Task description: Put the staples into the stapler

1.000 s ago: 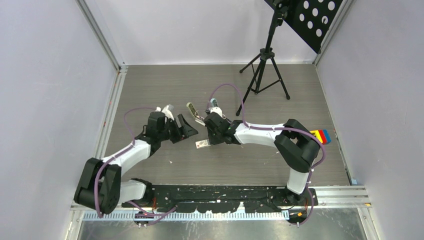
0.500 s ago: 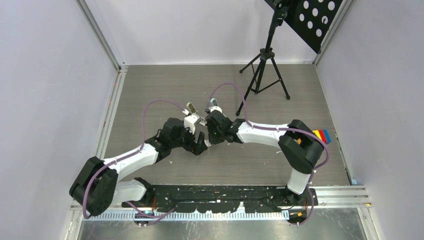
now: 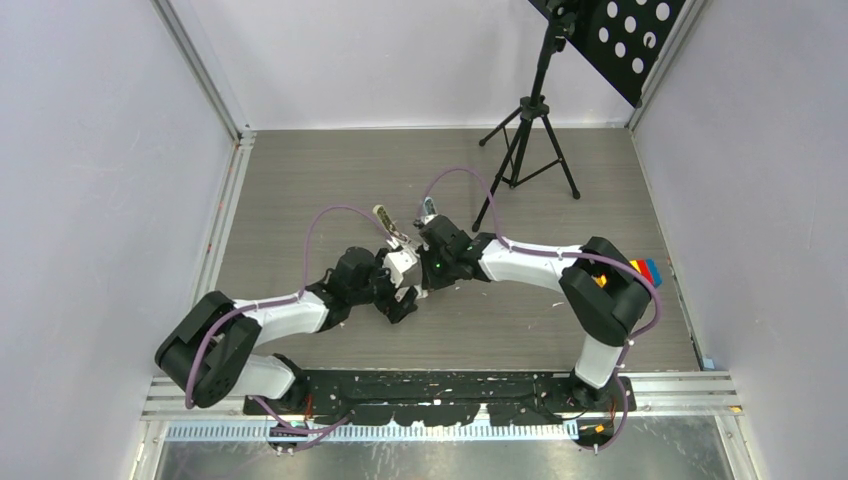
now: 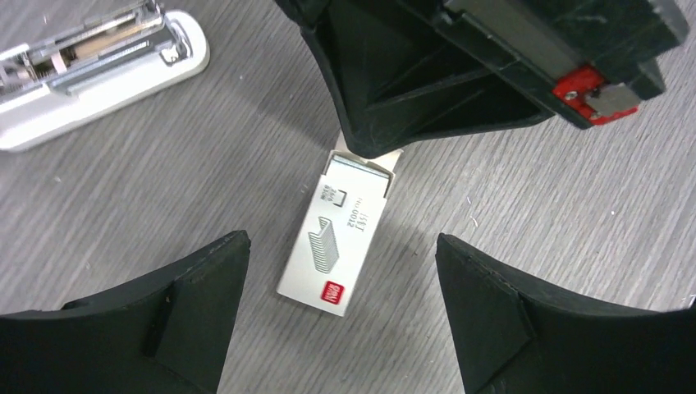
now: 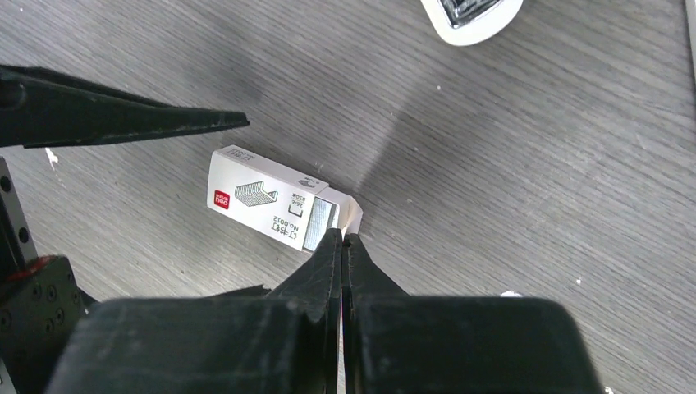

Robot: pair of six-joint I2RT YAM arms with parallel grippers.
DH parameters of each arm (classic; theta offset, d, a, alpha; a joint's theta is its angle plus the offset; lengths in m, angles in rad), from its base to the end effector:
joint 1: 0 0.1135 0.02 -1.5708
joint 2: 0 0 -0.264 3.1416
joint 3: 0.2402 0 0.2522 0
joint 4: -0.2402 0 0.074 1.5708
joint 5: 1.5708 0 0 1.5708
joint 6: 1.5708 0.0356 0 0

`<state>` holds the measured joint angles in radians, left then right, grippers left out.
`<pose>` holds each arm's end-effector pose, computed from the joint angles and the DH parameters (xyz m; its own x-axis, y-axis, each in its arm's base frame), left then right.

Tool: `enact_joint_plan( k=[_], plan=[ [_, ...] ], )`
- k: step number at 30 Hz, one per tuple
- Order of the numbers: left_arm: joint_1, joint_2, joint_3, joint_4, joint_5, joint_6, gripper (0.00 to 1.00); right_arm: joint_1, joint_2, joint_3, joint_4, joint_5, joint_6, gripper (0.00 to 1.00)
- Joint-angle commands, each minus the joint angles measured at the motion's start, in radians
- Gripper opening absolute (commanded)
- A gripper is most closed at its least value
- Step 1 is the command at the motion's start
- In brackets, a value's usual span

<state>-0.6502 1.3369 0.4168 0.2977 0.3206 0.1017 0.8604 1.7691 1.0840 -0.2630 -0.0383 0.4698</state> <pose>0.1862 -0.1557 0.1489 -0.3826 0.4120 -0.8269 0.8214 0.5615 -0.1003 0.2361 0.2765 0.1748 -0.8219 -0.2617 -0.5060 -0.4486 0.8447 0.2918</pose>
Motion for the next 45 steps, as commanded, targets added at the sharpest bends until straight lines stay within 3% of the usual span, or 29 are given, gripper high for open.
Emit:
enact_joint_plan(
  k=[1,7,14,19,26,33,45],
  plan=[
    [-0.008,0.023,0.014,0.134,0.048,0.124,0.84,-0.014,-0.071,-0.008,-0.008,-0.064,-0.043,0.00],
    [-0.007,0.099,0.047,0.104,0.136,0.169,0.73,-0.029,-0.075,-0.013,-0.017,-0.105,-0.056,0.00],
    [-0.032,0.115,0.036,0.098,0.131,0.173,0.69,-0.043,-0.074,-0.026,-0.018,-0.120,-0.039,0.01],
    [-0.051,0.137,0.052,0.079,0.112,0.180,0.60,-0.043,-0.077,-0.031,-0.017,-0.071,-0.015,0.21],
    [-0.064,0.146,0.054,0.073,0.102,0.186,0.49,-0.038,-0.053,-0.029,0.010,-0.040,0.028,0.37],
    [-0.070,0.146,0.054,0.070,0.092,0.187,0.43,-0.038,-0.035,-0.033,-0.020,-0.020,0.036,0.35],
    [-0.075,0.151,0.057,0.069,0.072,0.181,0.41,-0.030,-0.005,-0.031,-0.052,-0.072,0.027,0.26]
  ],
)
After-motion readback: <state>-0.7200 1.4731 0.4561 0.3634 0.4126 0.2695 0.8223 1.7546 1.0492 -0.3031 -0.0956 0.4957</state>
